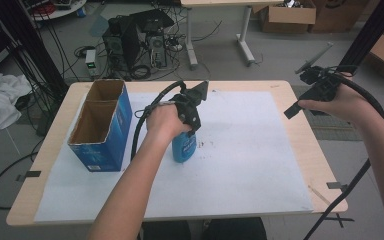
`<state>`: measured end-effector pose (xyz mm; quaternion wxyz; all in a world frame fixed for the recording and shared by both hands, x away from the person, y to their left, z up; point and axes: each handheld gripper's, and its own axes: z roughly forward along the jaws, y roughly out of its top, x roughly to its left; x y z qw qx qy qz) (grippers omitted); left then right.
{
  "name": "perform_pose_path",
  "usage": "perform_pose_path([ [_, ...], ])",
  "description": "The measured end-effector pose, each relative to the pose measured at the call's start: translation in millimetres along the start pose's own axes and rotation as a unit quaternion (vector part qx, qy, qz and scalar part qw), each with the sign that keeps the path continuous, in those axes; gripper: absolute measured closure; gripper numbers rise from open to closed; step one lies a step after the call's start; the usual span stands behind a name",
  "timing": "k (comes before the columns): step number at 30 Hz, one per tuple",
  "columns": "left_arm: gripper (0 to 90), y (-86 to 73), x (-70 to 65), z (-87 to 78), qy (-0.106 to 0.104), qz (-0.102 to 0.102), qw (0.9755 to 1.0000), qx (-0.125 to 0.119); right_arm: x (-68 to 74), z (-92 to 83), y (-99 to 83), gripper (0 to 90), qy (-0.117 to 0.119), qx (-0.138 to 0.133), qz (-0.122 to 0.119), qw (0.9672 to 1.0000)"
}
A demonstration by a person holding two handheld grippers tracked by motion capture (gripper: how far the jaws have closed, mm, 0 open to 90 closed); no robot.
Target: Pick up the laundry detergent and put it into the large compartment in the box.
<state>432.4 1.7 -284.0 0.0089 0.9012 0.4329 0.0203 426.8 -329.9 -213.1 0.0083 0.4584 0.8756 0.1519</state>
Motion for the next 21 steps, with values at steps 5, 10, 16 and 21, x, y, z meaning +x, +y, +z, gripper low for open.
perform_pose_path([
  [5, 38.2, 0.5, 3.4, -11.7, 0.002, -0.007, 1.0, 0.003, -0.4, -0.3, 0.8, 21.2, 0.0, -0.001, -0.001, 1.0],
  [10, 38.3, -1.1, 9.7, -29.9, 0.001, -0.017, 0.9999, 0.001, -0.7, -1.1, 2.5, 21.4, 0.0, -0.002, -0.001, 1.0],
  [16, 38.3, -9.5, 28.9, -72.1, -0.015, -0.06, 0.998, -0.01, -0.5, -1.1, 4.4, 21.4, 0.0, -0.002, -0.002, 1.0],
  [21, 38.3, -21.1, 44.2, -103.0, -0.008, -0.087, 0.996, -0.019, 0.3, -0.5, 6.1, 21.5, 0.002, -0.002, -0.002, 1.0],
])
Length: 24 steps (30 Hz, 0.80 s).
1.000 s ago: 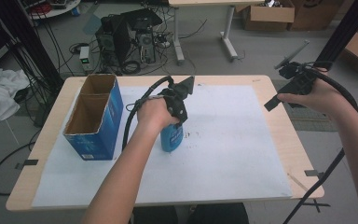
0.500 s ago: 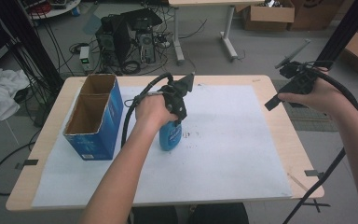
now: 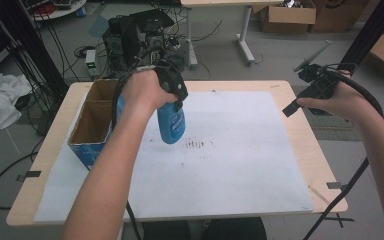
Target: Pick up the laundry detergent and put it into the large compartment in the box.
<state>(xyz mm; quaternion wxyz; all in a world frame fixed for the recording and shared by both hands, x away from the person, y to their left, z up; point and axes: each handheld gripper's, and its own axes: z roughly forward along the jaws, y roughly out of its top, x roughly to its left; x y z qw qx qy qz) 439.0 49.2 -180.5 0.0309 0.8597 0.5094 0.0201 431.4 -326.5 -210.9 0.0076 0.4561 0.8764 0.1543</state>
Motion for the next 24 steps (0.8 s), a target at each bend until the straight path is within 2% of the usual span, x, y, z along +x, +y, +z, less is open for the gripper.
perform_pose_path([
  [1, 38.3, 0.0, 0.0, 0.0, 0.0, 0.0, 1.0, 0.0, 0.0, 0.0, 0.0, 21.5, 0.0, 0.0, 0.0, 1.0],
  [2, 38.3, -4.5, 8.2, -12.0, 0.004, -0.012, 0.9999, -0.005, 0.2, -0.1, 0.7, 21.5, 0.0, -0.001, 0.0, 1.0],
  [3, 38.3, -4.5, 8.2, -12.0, 0.004, -0.012, 0.9999, -0.005, 0.2, -0.1, 0.7, 21.5, 0.0, -0.001, 0.0, 1.0],
  [5, 38.3, -12.7, 22.7, -28.9, 0.006, -0.041, 0.9991, -0.01, 0.5, -0.2, 1.4, 21.4, 0.0, -0.001, 0.001, 1.0],
  [6, 38.3, -15.6, 28.0, -33.7, 0.008, -0.05, 0.9986, -0.011, 0.7, -0.4, 1.7, 21.5, 0.0, 0.0, 0.001, 1.0],
  [7, 38.3, -15.6, 28.0, -33.7, 0.008, -0.05, 0.9986, -0.011, 0.7, -0.4, 1.7, 21.5, 0.0, 0.0, 0.001, 1.0],
  [8, 38.3, -21.9, 38.9, -42.5, 0.011, -0.07, 0.9973, -0.016, 1.3, -0.8, 2.4, 21.5, 0.0, -0.001, 0.001, 1.0],
  [9, 38.3, -21.9, 38.9, -42.5, 0.011, -0.07, 0.9973, -0.016, 1.3, -0.8, 2.4, 21.5, 0.0, -0.001, 0.001, 1.0],
  [10, 38.3, -28.1, 49.4, -49.4, 0.016, -0.09, 0.9956, -0.018, 1.5, -0.9, 3.0, 21.5, 0.001, -0.002, 0.0, 1.0],
  [12, 38.3, -34.7, 61.1, -55.6, 0.02, -0.105, 0.994, -0.018, 2.0, -1.1, 3.6, 21.5, 0.0, 0.0, 0.002, 1.0],
  [14, 38.3, -41.7, 71.8, -59.9, 0.021, -0.128, 0.9912, -0.022, 2.2, -1.6, 3.9, 21.5, 0.0, -0.002, 0.001, 1.0],
  [15, 38.3, -41.7, 71.8, -59.9, 0.021, -0.128, 0.9912, -0.022, 2.2, -1.8, 4.0, 21.5, 0.0, -0.003, 0.001, 1.0],
  [16, 38.3, -48.5, 83.3, -63.8, 0.019, -0.148, 0.9887, -0.021, 2.1, -2.0, 4.1, 21.5, 0.0, -0.003, 0.001, 1.0],
  [17, 38.3, -51.8, 88.4, -65.4, 0.019, -0.16, 0.9867, -0.024, 2.0, -2.1, 4.1, 21.5, 0.0, -0.003, 0.001, 1.0],
  [24, 38.4, -73.7, 120.2, -77.8, 0.031, -0.206, 0.9778, -0.027, 1.0, -0.6, 4.1, 21.5, 0.0, 0.001, 0.004, 1.0],
])
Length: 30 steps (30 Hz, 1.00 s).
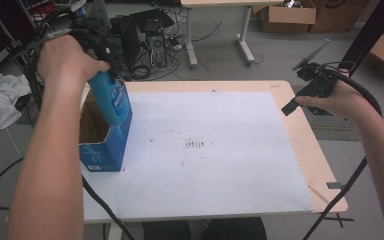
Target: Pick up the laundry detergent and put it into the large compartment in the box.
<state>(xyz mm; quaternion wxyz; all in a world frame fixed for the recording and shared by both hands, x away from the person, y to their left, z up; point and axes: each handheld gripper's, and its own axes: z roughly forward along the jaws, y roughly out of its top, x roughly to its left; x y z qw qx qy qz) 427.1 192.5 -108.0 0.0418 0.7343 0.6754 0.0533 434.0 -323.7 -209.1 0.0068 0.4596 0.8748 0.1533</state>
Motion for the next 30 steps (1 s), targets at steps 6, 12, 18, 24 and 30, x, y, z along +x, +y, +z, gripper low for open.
perform_pose_path([
  [6, 38.4, -4.8, 23.3, -3.7, 0.013, -0.027, 0.9995, 0.001, -1.3, 0.9, 0.7, 21.5, -0.001, 0.002, 0.002, 1.0],
  [12, 38.3, -7.4, 36.8, -2.1, 0.018, -0.045, 0.9988, 0.006, -1.8, 2.2, 2.3, 21.5, 0.0, 0.0, 0.001, 1.0],
  [18, 38.4, -8.0, 43.8, 3.5, 0.017, -0.05, 0.9986, 0.009, -0.3, 2.8, 3.3, 21.5, -0.001, 0.002, 0.001, 1.0],
  [24, 38.4, -8.3, 46.6, 20.7, 0.015, -0.049, 0.9984, 0.024, 1.2, 2.8, 3.7, 21.5, -0.002, 0.003, -0.001, 1.0],
  [30, 38.4, -9.1, 49.0, 37.9, 0.023, -0.051, 0.9978, 0.036, 1.4, 3.1, 3.4, 21.5, -0.003, 0.003, -0.002, 1.0],
])
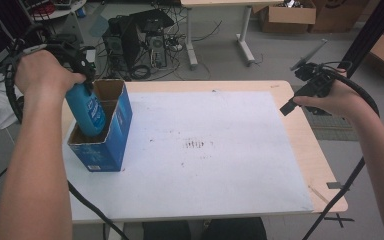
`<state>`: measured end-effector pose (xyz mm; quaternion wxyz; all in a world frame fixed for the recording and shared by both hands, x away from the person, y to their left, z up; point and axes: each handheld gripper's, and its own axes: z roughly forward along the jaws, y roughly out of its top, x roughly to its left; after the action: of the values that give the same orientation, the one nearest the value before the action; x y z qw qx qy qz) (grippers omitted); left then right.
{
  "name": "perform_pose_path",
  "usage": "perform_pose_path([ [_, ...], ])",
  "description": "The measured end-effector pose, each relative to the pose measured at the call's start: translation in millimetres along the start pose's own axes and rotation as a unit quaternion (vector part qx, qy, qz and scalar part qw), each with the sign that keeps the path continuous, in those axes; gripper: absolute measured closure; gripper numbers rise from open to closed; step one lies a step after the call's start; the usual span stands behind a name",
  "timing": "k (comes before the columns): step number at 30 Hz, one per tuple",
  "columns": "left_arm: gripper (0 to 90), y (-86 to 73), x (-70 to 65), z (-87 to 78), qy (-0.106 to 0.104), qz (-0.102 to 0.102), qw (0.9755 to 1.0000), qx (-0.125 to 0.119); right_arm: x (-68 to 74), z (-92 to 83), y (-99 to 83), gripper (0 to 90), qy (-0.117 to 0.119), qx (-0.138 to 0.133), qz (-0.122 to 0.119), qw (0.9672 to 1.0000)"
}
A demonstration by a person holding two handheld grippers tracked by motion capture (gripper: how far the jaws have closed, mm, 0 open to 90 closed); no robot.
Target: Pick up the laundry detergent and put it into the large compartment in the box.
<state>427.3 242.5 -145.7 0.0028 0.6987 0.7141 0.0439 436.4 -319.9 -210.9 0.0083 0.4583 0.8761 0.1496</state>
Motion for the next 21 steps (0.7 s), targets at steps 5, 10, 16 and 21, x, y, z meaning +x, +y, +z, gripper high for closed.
perform_pose_path([
  [5, 38.4, -0.8, 0.1, 10.9, -0.001, 0.001, 1.0, -0.001, 0.8, 0.3, 0.4, 21.5, -0.002, 0.001, -0.002, 1.0],
  [10, 38.4, -0.1, -1.3, 31.4, -0.005, 0.004, 0.9999, 0.014, 2.3, 0.8, 0.9, 21.4, -0.002, 0.003, -0.003, 1.0],
  [16, 38.4, 1.5, -2.0, 48.6, -0.009, 0.004, 0.9996, 0.025, 3.1, 0.7, 0.4, 21.5, -0.002, 0.003, -0.003, 1.0],
  [21, 38.4, 2.9, -3.2, 66.3, -0.009, 0.004, 0.9992, 0.039, 1.5, 1.6, -1.0, 21.6, -0.001, 0.002, -0.001, 1.0],
])
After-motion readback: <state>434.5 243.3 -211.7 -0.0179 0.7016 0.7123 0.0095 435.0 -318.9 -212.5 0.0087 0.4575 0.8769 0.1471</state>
